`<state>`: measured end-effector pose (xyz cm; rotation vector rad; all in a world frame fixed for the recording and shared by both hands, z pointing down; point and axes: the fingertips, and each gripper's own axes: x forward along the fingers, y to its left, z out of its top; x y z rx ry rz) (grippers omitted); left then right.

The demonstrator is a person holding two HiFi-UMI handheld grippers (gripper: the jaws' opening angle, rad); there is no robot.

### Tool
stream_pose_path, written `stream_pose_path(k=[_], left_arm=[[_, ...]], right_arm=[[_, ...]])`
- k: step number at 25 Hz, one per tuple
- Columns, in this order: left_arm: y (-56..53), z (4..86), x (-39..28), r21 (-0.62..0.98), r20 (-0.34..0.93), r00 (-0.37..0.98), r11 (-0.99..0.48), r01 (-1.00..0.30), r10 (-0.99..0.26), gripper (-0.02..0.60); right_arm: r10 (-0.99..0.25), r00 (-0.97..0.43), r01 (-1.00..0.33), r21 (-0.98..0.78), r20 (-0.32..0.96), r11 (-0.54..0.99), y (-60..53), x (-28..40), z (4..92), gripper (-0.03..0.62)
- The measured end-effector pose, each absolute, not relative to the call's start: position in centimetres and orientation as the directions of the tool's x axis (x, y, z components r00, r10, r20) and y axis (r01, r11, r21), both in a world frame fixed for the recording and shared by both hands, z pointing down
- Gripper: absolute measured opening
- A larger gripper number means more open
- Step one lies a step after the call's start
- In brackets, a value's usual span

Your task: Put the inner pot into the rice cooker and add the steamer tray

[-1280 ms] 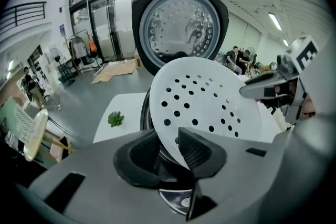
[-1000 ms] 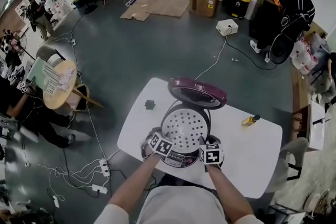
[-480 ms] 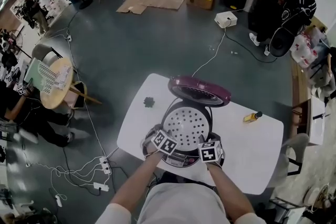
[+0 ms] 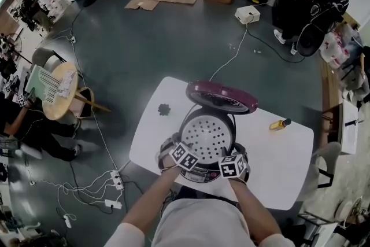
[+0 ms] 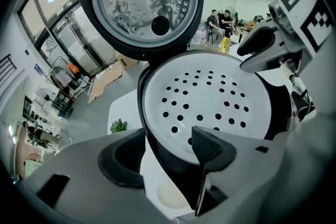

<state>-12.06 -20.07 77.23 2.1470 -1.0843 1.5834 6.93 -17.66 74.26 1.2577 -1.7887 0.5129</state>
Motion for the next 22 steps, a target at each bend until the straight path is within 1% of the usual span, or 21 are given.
stream_pose_path(k=[2,4,10,16,22], left_arm=[[-20.1,77.4,-12.0,-0.212,0.899,0.135,-0.684,-0.698,-0.416,0.311],[-20.2,77.3,-12.0,-0.205,0.896,0.145,-0.681,-0.703,-0.419,0.322],[-20.7,75.9,-12.5,-0.172,0.861,0.211,-0.657,-0.734,-0.462,0.324],[-20.3,73.6,-11.9,-0.129,0.819,0.289,-0.650,-0.749,-0.496,0.278],[-20.1,70.7,-11.8,-0.143,0.767,0.339,-0.660,-0.738,-0.544,0.247]], right_arm=[[-0.550,-0.114,-0.906,0.141,0.828,0.399,-17.6,7.2,74.4,0.200],[-0.556,-0.111,-0.909,0.142,0.823,0.392,-17.6,7.3,74.3,0.202],[-0.582,-0.109,-0.917,0.145,0.806,0.372,-17.6,6.9,73.5,0.202],[-0.609,-0.120,-0.922,0.140,0.784,0.361,-17.4,6.3,72.2,0.199],[-0.650,-0.150,-0.931,0.114,0.745,0.346,-17.0,5.8,70.0,0.167]])
